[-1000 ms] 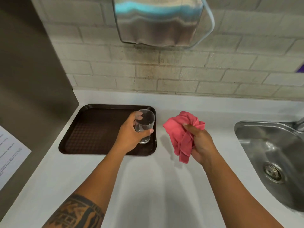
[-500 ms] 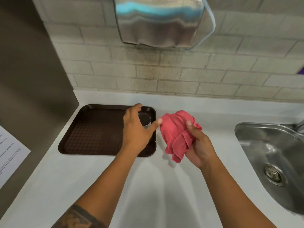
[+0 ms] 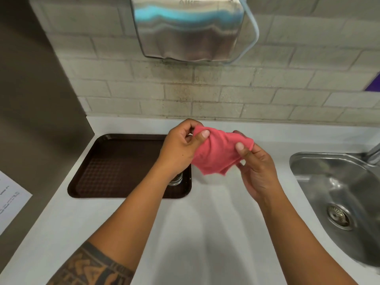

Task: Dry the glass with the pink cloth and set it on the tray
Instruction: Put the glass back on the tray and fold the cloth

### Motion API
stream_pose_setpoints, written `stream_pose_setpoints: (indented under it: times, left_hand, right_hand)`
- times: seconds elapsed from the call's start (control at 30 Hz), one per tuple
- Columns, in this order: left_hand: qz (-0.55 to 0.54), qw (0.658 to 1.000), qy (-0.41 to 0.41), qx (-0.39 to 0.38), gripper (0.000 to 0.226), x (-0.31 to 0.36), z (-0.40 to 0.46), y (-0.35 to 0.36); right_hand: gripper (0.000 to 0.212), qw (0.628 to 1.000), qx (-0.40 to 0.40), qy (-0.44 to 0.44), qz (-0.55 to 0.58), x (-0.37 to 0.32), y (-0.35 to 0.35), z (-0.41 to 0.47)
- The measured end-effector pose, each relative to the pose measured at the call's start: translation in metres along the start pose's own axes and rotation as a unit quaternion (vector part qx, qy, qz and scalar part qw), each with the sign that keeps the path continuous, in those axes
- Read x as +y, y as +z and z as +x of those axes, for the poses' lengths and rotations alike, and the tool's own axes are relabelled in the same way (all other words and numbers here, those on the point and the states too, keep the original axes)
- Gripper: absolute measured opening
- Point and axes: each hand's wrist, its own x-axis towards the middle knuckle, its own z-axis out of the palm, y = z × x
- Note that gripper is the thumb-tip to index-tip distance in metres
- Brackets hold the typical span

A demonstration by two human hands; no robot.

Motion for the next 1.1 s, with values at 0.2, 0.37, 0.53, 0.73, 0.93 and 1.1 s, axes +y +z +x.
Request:
stream_pose_setpoints:
  times: [0.2, 0.37, 0.53, 0.73, 0.93, 1.1]
  left_hand:
    - [0.047, 0.998, 0.028, 0.025, 0.011, 0.008, -0.001, 0.005]
    - [0.155, 0.985, 0.031, 0.063, 0.022, -0.005, -0.001, 0.018]
    - [0.255, 0.964, -0.068, 0.041, 0.022, -0.048, -0.003, 0.051]
    - [0.327, 0.929, -0.174, 0.016, 0.031, -0.088, -0.01, 0.069]
    - [0.332, 0.929, -0.164, 0.009, 0.031, -0.096, 0.001, 0.068]
    - [0.425, 0.887, -0.156, -0.09, 0.063, -0.108, -0.009, 0.082]
  right_hand:
    - [0.014, 0.984, -0.019, -0.084, -0.153, -0.025, -0.013, 0.001]
    - [0.026, 0.962, 0.031, -0.041, -0.268, -0.028, -0.021, 0.007]
    - [0.024, 0.904, 0.065, 0.036, -0.422, 0.018, -0.036, 0.024]
    - [0.028, 0.883, 0.052, 0.11, -0.453, 0.063, -0.051, 0.025]
    - [0.023, 0.881, 0.053, 0.11, -0.457, 0.071, -0.049, 0.037]
    - [0.056, 0.784, 0.036, 0.165, -0.597, 0.085, -0.049, 0.037]
